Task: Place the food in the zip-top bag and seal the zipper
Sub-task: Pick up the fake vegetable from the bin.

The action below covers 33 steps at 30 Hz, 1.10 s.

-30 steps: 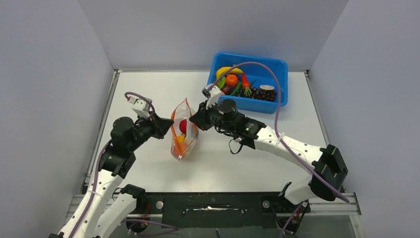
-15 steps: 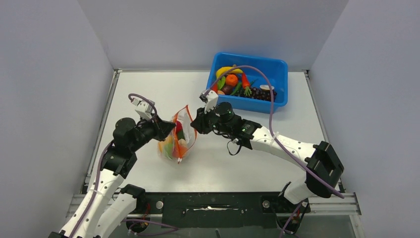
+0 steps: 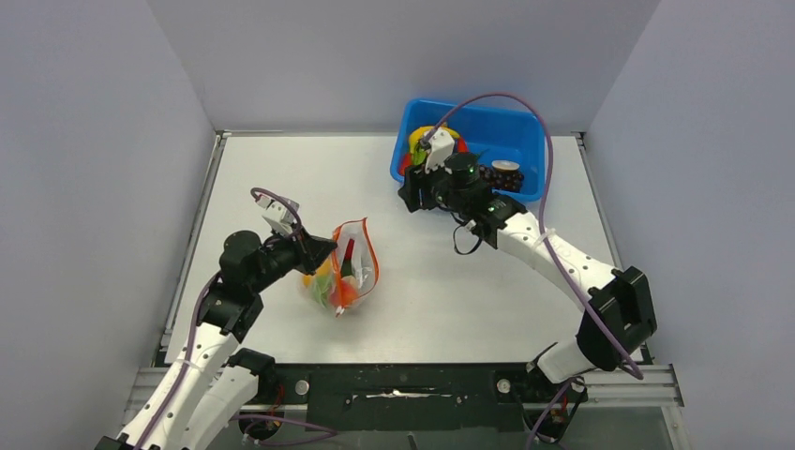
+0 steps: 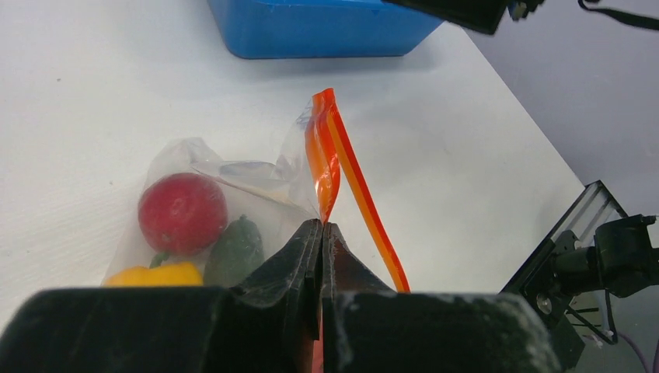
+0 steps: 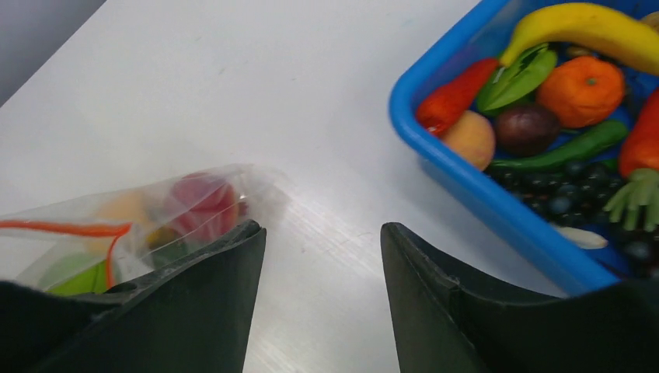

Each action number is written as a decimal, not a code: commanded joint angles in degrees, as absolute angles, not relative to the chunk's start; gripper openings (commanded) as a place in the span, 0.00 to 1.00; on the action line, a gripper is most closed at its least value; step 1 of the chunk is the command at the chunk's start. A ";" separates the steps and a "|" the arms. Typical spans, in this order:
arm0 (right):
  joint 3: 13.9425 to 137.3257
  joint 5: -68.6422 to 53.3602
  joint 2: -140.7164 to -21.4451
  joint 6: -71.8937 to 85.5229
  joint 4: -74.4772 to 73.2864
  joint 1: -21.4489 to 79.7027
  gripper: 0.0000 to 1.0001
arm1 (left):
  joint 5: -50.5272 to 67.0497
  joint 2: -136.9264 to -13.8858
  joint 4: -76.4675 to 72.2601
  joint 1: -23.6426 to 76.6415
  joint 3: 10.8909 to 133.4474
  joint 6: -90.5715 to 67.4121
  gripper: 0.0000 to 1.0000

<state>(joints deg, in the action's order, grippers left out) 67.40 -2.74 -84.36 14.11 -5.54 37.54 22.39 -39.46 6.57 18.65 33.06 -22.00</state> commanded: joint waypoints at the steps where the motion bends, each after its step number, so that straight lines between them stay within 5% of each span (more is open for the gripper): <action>1: 75.43 -1.06 -88.07 7.01 -6.86 32.88 0.57 | 24.17 -38.19 1.41 18.46 33.05 -20.83 0.00; 17: 101.59 -7.62 -113.41 3.51 -16.80 24.87 0.57 | 24.79 -37.93 1.85 18.36 32.80 -20.39 0.00; 33: 112.15 -16.42 -126.93 9.36 -19.43 23.15 0.61 | 24.96 -37.36 2.08 18.28 32.83 -20.30 0.00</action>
<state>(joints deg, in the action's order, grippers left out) 109.03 -14.24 -127.04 8.14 -18.76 23.55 24.34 -38.52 5.91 18.63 32.16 -21.30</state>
